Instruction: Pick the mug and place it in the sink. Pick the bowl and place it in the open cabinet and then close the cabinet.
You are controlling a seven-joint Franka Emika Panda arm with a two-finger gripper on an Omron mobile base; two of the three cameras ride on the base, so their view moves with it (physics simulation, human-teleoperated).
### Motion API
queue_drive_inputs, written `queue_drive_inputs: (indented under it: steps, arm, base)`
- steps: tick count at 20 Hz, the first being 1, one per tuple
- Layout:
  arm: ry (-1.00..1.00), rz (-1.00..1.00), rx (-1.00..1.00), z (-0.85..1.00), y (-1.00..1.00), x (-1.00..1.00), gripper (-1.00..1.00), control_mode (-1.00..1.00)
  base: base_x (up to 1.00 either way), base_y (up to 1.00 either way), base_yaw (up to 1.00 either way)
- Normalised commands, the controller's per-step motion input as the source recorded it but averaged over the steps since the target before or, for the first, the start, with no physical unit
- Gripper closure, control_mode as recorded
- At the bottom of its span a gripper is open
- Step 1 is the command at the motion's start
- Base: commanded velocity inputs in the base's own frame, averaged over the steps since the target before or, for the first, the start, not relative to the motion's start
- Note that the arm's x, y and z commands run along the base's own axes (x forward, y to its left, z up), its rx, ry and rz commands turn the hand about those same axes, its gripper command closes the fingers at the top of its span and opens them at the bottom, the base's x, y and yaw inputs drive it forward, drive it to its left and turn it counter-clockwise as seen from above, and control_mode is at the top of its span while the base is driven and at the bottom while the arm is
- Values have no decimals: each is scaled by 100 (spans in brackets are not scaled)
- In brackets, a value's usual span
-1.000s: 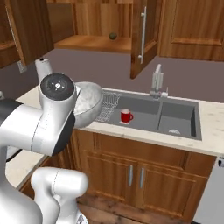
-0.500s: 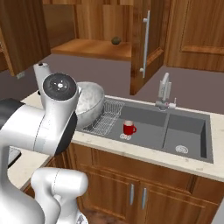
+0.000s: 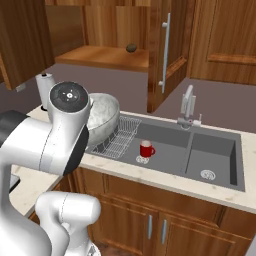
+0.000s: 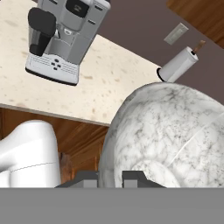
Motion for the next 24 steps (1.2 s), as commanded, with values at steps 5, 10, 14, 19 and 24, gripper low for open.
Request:
queue_drive_inputs:
  steps: [5,10,14,19,24]
  arm:
    - [0,0,0,0,0,0,100,100]
    - [0,0,0,0,0,0,100,100]
    - [0,0,0,0,0,0,100,100]
    - [0,0,0,0,0,0,100,100]
    - [0,0,0,0,0,0,100,100]
  base:
    - [99,100,0]
    - [76,100,18]
    - [63,88,31]
    - [80,72,37]
    - [100,85,23]
